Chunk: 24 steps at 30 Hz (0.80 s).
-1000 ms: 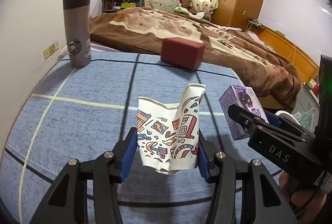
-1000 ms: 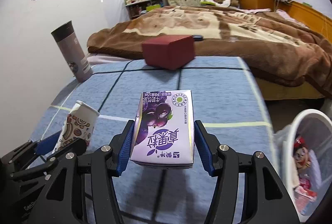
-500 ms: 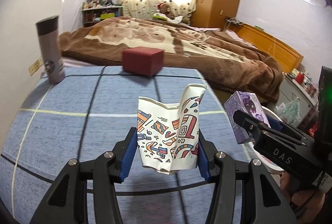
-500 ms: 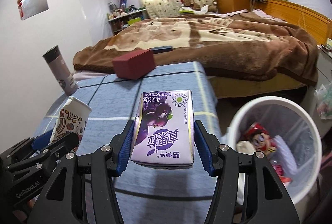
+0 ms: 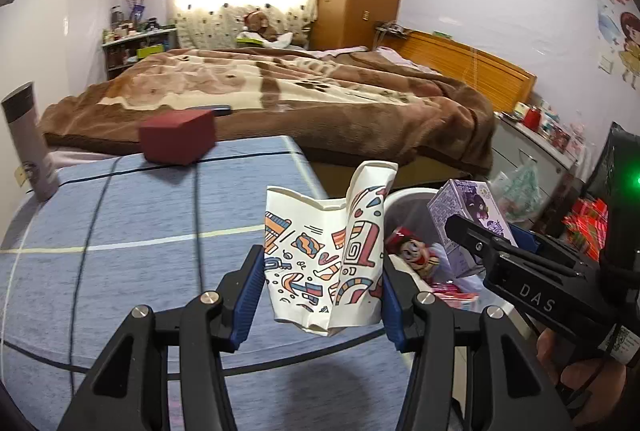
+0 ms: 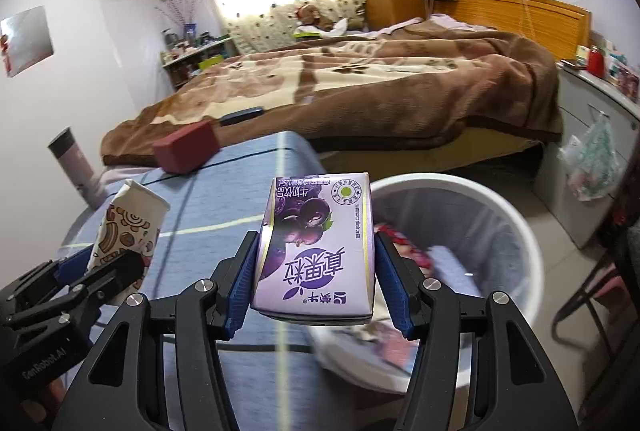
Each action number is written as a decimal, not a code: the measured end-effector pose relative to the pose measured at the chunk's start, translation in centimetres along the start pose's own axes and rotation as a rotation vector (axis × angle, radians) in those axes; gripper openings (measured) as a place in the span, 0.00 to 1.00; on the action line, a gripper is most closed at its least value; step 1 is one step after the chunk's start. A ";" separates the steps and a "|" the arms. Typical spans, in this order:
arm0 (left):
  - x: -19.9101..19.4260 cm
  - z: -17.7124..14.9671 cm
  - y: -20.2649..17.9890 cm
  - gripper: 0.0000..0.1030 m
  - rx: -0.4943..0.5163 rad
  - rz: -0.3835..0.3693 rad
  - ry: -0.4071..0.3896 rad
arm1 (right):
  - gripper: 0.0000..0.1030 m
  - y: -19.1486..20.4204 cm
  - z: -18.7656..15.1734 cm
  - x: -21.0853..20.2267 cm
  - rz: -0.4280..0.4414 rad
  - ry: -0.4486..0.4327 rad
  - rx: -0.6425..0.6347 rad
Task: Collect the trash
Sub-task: 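Carry the paper cup and juice box over the bin and open both tools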
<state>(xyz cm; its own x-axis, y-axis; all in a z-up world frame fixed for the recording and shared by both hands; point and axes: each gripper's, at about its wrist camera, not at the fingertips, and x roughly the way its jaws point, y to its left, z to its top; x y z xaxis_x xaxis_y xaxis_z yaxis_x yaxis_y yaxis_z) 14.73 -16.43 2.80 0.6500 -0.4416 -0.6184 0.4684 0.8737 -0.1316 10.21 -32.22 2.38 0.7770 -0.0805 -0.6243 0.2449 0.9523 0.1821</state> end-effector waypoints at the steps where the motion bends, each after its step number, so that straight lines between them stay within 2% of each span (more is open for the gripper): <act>1: 0.3 0.1 -0.5 0.53 0.007 -0.008 0.004 | 0.56 -0.7 0.0 0.0 -0.011 0.000 0.009; 7: 2.1 0.4 -3.8 0.53 0.044 -0.058 0.035 | 0.56 -3.6 -0.1 -0.1 -0.059 0.008 0.040; 14: 4.4 0.4 -7.3 0.53 0.079 -0.099 0.079 | 0.56 -6.7 -1.0 1.0 -0.099 0.066 0.053; 24: 7.3 -0.1 -9.5 0.54 0.086 -0.118 0.142 | 0.57 -9.5 -1.3 2.3 -0.150 0.135 0.055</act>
<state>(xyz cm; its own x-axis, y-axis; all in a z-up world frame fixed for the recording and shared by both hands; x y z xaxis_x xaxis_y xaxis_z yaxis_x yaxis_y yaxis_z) 14.96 -27.92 -0.48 0.4996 -0.5015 -0.7063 0.5894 0.7943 -0.1471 8.88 -41.03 -1.80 0.6455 -0.1761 -0.7432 0.3863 0.9147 0.1188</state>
